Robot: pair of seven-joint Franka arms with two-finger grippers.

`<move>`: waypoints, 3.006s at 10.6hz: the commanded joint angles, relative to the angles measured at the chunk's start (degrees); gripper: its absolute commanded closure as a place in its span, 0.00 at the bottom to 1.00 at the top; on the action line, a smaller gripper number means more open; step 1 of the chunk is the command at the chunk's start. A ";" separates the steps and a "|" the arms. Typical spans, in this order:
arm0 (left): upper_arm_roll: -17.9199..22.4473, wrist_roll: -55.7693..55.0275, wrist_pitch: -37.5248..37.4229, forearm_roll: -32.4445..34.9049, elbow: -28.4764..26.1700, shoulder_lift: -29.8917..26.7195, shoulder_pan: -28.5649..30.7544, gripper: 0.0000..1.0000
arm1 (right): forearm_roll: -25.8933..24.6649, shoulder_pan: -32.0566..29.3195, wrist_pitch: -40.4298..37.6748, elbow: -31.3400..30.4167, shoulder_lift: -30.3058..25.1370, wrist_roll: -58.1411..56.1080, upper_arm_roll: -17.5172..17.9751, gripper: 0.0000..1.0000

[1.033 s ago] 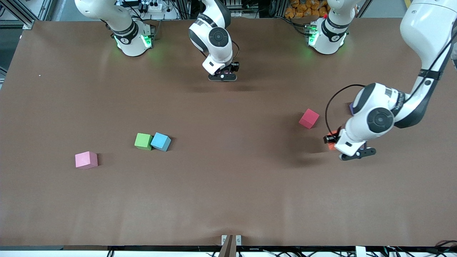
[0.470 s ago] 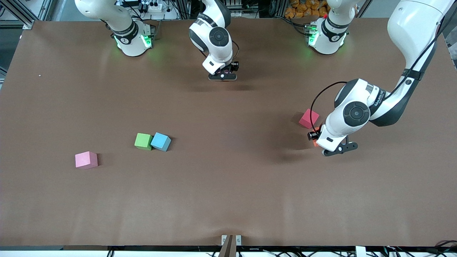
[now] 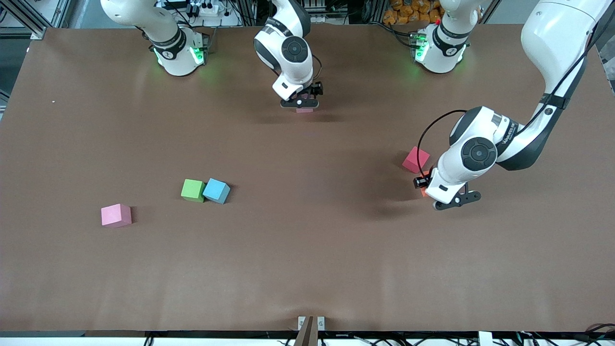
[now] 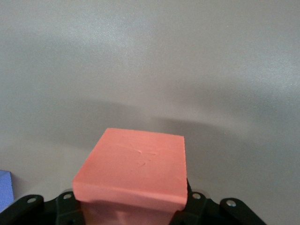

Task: Arrange blocks into number 1
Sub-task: 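Carry the orange cube mid-table while the right gripper reaches the other pink, then place the orange cube below pink while the right gripper grasps pink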

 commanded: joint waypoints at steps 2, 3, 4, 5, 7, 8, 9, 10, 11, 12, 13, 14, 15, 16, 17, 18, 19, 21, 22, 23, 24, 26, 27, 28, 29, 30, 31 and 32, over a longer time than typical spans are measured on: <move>-0.19 -0.90 -0.59 -1.18 0.05 0.11 -0.25 1.00 | -1.74 -0.63 -2.37 -0.73 -3.16 0.94 -0.09 0.00; -0.19 -1.34 -0.59 -1.18 0.05 0.20 -0.68 1.00 | -1.74 -2.72 -5.26 -0.82 -6.04 1.12 -0.09 0.00; -0.19 -1.52 -0.59 -1.18 0.05 0.28 -1.91 1.00 | -1.83 -5.70 -9.38 -0.82 -10.08 1.20 0.00 0.00; -0.27 -1.35 -0.42 -1.09 0.22 1.42 -2.44 1.00 | -3.92 -9.38 -14.55 -0.30 -14.38 1.12 0.35 0.00; -0.19 -3.17 0.20 -1.70 0.57 1.69 -7.26 1.00 | -11.64 -20.34 -23.61 2.85 -18.19 1.90 6.29 0.00; -0.19 -5.19 0.20 -2.66 1.80 2.39 -10.24 1.00 | -15.07 -26.85 -27.40 5.65 -19.25 1.91 9.81 0.00; -0.19 -7.39 0.20 -3.28 2.94 3.26 -13.75 1.00 | -17.63 -32.83 -29.96 8.20 -20.30 1.82 12.80 0.00; -0.19 -10.19 0.20 -3.37 4.00 4.23 -17.09 1.00 | -20.00 -38.63 -30.51 9.88 -21.36 0.52 15.70 0.00; -0.19 -13.27 0.20 -3.46 5.05 5.02 -20.95 1.00 | -21.42 -43.13 -30.60 11.55 -21.63 -3.67 17.56 0.00; -0.01 -16.26 0.20 -3.46 6.71 6.60 -24.73 1.00 | -21.43 -46.48 -30.77 13.40 -21.72 -11.29 17.14 0.00; 0.16 -18.11 0.20 -3.29 8.47 8.70 -28.25 1.00 | -21.34 -49.73 -31.39 15.94 -21.63 -18.15 16.61 0.00; 0.86 -18.04 0.29 -3.11 9.97 10.37 -31.24 1.00 | -21.34 -52.55 -31.74 18.31 -21.46 -22.83 16.00 0.00; 1.30 -18.39 0.29 -3.46 11.55 12.31 -33.80 1.00 | -21.34 -54.23 -31.57 19.90 -21.11 -27.75 14.17 0.00; 1.74 -19.27 0.29 -4.16 13.04 13.98 -37.39 1.00 | -21.26 -55.11 -30.70 21.40 -20.49 -32.41 11.36 0.00; 4.53 -20.49 0.20 -4.69 14.10 15.30 -40.82 1.00 | -20.73 -55.99 -28.86 22.02 -18.92 -36.20 8.73 0.00; 6.04 -20.77 0.20 -7.74 15.16 16.10 -43.64 1.00 | -20.64 -57.83 -26.67 22.20 -17.08 -39.54 7.39 0.00; 6.23 -20.86 0.20 -10.29 15.34 16.10 -45.76 1.00 | -19.68 -59.85 -24.82 22.55 -15.15 -42.53 6.60 0.00; 6.23 -21.73 0.20 -11.63 15.34 16.10 -47.70 1.00 | -16.35 -63.97 -24.01 24.31 -11.80 -45.81 4.83 0.00; 6.23 -22.52 0.20 -11.64 15.26 16.37 -48.67 1.00 | -16.33 -67.74 -23.92 24.31 -9.96 -47.82 4.92 0.00; 6.23 -23.40 0.20 -11.64 15.26 16.89 -49.37 1.00 | -16.68 -70.65 -23.31 24.31 -7.94 -53.32 4.92 0.00; 6.23 -24.19 0.20 -11.64 15.17 17.24 -49.73 1.00 | -16.86 -74.16 -22.17 24.40 -5.92 -60.68 5.01 0.00; 6.23 -25.42 0.20 -11.90 15.08 18.29 -50.69 1.00 | -17.03 -78.66 -19.71 24.40 -2.66 -71.53 6.40 0.00; 6.49 -26.30 0.20 -12.07 15.08 18.48 -51.74 1.00 | -18.34 -79.46 -18.74 24.40 -0.73 -72.96 6.76 0.00; 7.71 -26.39 0.20 -12.25 14.99 18.48 -52.54 1.00 | -20.70 -79.64 -17.60 24.40 1.11 -74.28 6.94 0.00; 7.99 -26.48 0.20 -12.60 14.99 18.48 -53.24 1.00 | -21.95 -79.82 -16.20 24.49 2.96 -76.64 7.03 0.00; 8.08 -26.48 0.20 -13.39 14.99 18.56 -53.42 1.00 | -22.05 -79.73 -14.10 24.49 4.37 -78.93 7.03 0.00; 8.08 -26.57 0.20 -13.57 14.91 18.83 -53.77 1.00 | -22.66 -79.39 -12.60 24.49 5.60 -80.86 6.94 0.00; 8.08 -27.00 0.11 -13.57 14.82 18.83 -53.86 1.00 | -23.36 -79.12 -11.28 25.27 6.83 -81.93 6.94 0.00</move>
